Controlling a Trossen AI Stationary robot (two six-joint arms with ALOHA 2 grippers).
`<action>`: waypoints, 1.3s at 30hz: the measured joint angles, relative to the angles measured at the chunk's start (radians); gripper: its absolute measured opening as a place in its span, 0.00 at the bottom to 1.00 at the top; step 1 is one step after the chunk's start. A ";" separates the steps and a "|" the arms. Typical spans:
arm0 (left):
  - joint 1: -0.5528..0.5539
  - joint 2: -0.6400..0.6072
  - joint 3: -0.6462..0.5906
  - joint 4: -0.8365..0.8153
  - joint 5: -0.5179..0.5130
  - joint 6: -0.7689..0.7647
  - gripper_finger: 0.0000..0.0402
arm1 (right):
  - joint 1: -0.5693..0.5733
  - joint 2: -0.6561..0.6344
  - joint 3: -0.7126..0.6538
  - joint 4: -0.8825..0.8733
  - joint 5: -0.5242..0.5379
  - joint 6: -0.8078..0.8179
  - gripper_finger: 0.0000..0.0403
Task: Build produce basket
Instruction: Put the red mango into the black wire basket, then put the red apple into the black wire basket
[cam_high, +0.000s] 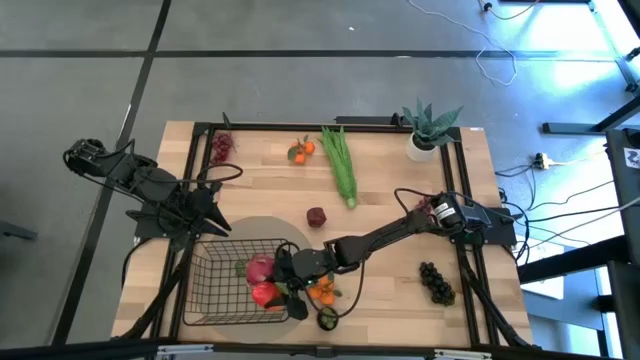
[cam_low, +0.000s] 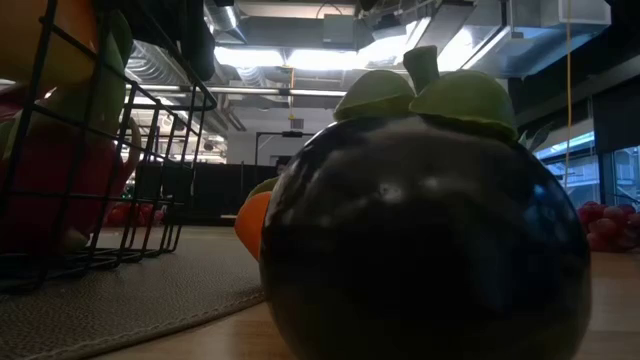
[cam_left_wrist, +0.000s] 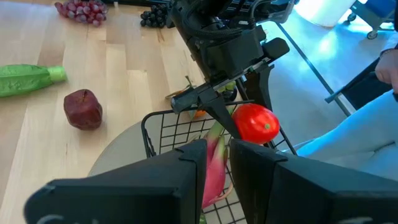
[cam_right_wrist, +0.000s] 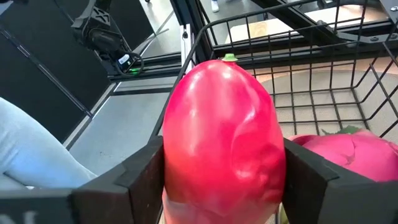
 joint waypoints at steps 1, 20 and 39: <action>0.000 0.000 0.000 0.000 0.000 0.000 0.15 | 0.000 0.000 0.000 0.000 0.000 0.001 0.61; 0.000 0.000 0.000 -0.024 0.192 0.053 0.15 | 0.000 0.000 0.000 -0.001 0.079 0.023 0.71; 0.000 0.000 0.000 -0.053 0.182 0.020 0.15 | 0.000 -0.194 0.082 -0.447 0.261 -0.027 0.72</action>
